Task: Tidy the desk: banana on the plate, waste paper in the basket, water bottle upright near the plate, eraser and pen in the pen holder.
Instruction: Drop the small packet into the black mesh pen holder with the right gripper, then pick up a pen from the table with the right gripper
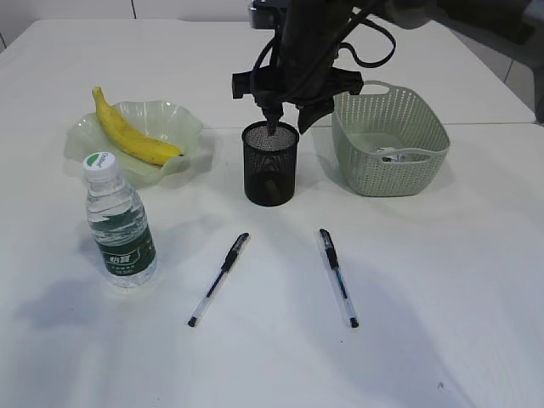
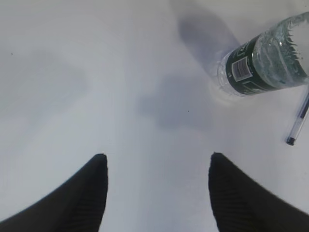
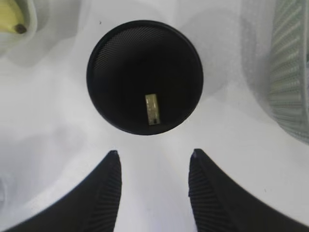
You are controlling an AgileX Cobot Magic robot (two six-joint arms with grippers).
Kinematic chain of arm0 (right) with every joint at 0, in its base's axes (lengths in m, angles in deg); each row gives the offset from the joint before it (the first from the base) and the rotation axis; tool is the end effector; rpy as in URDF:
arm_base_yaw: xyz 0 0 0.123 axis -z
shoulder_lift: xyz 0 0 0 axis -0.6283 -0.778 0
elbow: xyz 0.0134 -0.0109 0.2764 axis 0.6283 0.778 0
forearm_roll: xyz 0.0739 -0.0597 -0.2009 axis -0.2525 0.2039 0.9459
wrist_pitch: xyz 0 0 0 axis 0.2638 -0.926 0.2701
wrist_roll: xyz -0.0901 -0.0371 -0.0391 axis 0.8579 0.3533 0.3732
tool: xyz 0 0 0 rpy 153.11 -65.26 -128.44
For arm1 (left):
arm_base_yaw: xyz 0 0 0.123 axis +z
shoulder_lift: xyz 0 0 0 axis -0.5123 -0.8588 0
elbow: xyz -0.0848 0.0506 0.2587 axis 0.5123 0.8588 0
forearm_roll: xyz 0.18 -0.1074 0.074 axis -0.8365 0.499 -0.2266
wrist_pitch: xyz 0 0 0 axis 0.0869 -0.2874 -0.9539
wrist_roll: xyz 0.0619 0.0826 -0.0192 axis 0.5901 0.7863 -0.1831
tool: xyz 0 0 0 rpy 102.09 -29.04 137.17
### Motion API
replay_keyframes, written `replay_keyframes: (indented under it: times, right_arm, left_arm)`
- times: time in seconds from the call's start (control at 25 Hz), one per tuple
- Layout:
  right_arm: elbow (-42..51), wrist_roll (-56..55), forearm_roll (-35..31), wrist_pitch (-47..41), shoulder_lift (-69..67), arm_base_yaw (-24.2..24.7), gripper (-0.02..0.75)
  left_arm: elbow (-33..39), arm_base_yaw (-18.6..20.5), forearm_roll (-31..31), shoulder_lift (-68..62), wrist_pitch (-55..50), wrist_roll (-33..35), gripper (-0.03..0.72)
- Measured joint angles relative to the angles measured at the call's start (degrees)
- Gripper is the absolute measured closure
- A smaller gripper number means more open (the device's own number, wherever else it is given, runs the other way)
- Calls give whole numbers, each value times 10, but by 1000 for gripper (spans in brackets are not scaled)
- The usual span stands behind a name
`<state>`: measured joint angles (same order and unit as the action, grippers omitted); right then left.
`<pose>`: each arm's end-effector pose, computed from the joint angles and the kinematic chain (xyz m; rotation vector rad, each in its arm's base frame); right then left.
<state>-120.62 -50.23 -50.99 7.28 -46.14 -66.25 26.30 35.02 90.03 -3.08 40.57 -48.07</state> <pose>0.4225 0.2078 0.2434 -0.1564 2.7357 0.1105 0.1841 -0.0018 0.2568 -0.3400 2.6278 -0.2430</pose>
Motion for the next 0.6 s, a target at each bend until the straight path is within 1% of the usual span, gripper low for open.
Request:
replay_keyframes:
  times: [0.16, 0.28, 0.44, 0.6]
  right_arm:
    - [0, 30, -42, -3, 0, -1, 400]
    - [7, 49, -48, -3, 3, -1, 402]
    - [63, 62, -28, -3, 30, -1, 402]
    - [143, 71, -21, -3, 68, -2, 402]
  left_arm:
    - [0, 0, 0, 0, -1, 0, 223]
    - [0, 0, 0, 0, -9, 0, 223]
    - [0, 0, 0, 0, -17, 0, 223]
    - [0, 0, 0, 0, -24, 0, 223]
